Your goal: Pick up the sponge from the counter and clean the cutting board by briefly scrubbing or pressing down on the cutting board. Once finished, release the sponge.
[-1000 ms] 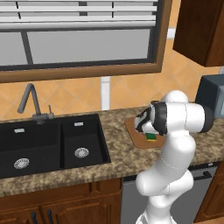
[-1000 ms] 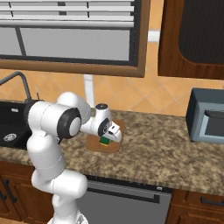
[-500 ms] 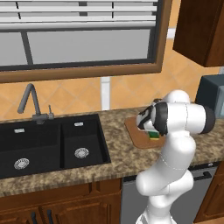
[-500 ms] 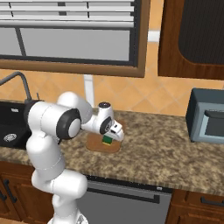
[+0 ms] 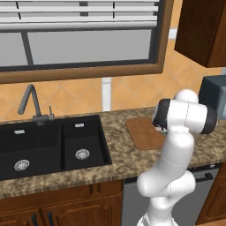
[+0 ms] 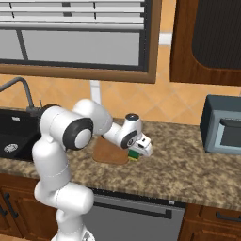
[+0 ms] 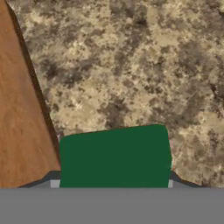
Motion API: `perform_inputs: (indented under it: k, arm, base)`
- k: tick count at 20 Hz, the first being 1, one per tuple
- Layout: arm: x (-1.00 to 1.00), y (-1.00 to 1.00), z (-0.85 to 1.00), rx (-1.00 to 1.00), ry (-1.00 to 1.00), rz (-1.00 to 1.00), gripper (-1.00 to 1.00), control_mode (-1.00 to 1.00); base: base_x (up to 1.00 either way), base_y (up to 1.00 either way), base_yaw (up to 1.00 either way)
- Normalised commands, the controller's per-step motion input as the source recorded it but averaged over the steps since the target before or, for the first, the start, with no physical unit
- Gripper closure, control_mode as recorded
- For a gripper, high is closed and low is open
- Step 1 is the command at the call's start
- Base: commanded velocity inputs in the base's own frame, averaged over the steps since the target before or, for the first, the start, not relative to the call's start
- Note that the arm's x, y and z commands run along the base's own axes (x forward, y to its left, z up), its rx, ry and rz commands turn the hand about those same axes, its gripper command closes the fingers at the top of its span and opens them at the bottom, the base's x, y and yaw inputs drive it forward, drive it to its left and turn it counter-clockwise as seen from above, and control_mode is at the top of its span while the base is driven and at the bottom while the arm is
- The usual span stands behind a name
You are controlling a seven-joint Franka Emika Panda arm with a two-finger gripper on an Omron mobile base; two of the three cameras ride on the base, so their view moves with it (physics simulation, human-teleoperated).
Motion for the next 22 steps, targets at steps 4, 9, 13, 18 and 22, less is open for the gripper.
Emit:
perform_inputs:
  k: [4,9,13,18,22]
  arm:
    - [-0.07,-0.8,0.0,0.0,0.0,0.0,1.0,-1.0]
    - [-0.15,-0.39,-0.09,0.0,0.0,0.0,1.0,-1.0]
    - [-0.02,-0.08,-0.23,0.0,0.0,0.0,1.0,-1.0]
    - [0.0,0.0,-0.19,0.0,0.0,0.0,1.0,-1.0]
    - [0.0,0.0,0.0,0.0,0.0,0.0,-1.0,-1.0]
  base:
    - [0.0,0.0,0.0]
    - [0.0,0.0,0.0]
    - [0.0,0.0,0.0]
    - [0.0,0.0,0.0]
    - [0.0,0.0,0.0]
